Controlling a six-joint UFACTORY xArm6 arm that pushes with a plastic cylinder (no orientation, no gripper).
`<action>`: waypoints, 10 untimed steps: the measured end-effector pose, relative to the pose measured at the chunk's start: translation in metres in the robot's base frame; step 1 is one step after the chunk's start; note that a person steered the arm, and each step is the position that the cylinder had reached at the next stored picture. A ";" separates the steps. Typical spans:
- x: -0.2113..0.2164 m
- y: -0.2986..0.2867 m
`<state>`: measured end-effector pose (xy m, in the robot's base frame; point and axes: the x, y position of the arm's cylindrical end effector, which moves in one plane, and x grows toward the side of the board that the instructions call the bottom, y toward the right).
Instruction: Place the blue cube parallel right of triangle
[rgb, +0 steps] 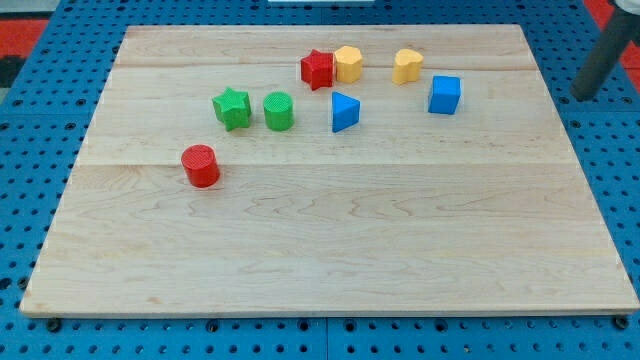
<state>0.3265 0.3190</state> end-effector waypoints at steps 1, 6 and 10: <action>-0.021 -0.056; -0.013 -0.150; 0.000 -0.185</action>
